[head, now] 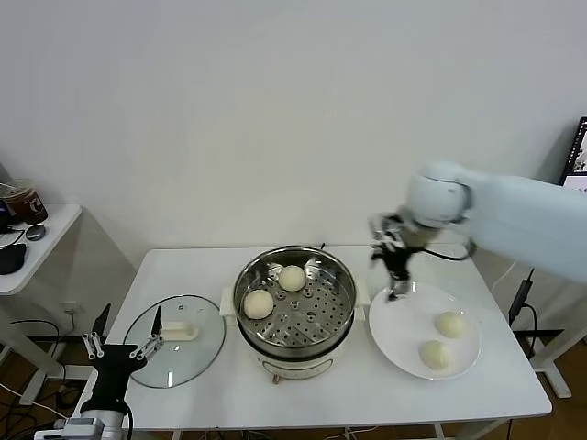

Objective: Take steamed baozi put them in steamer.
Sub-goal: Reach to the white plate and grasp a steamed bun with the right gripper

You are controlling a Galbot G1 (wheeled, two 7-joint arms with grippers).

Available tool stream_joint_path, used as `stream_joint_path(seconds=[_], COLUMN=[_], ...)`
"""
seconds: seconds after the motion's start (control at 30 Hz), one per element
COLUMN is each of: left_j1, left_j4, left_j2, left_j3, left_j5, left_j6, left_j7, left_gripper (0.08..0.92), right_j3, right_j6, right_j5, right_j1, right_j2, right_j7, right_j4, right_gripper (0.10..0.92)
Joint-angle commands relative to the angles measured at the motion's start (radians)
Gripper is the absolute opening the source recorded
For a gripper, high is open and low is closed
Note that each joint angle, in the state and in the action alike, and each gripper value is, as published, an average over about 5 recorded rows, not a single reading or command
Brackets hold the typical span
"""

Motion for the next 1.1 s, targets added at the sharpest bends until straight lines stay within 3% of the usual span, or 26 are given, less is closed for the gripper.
stream_joint_path(seconds=[0.03,0.47,0.9,1.1], left_j1=[0.005,0.021,0.032,0.033], left_j4=[-0.005,-0.015,-0.015,-0.015], left_j2=[-0.007,-0.028,-0.035,-0.035], left_j3=[0.005,-0.004,-0.019,-0.025], left_j5=[0.012,0.036,0.036,0.032], left_j6=[0.000,0.002,-0.002,-0.003], left_j7=[-0.001,-0.002,-0.002,-0.002], left_gripper=[0.823,0.823,0.823,0.823], right_j3=[0.167,0.516,0.598,0.597], right_j6=[0.152,0.138,0.143,0.128], right_j5=[-0.260,-0.351,-0.378,-0.377], right_j1=[-0.300,-0.762,-0.851,-0.849], right_j2=[-0.266,-0.181,-0.074,-0.045], right_j7=[-0.036,0.074,0.130,0.126], right_j4=[0.056,-0.061,-0.182,-0.195], right_gripper=[0.823,0.823,0.822,0.769])
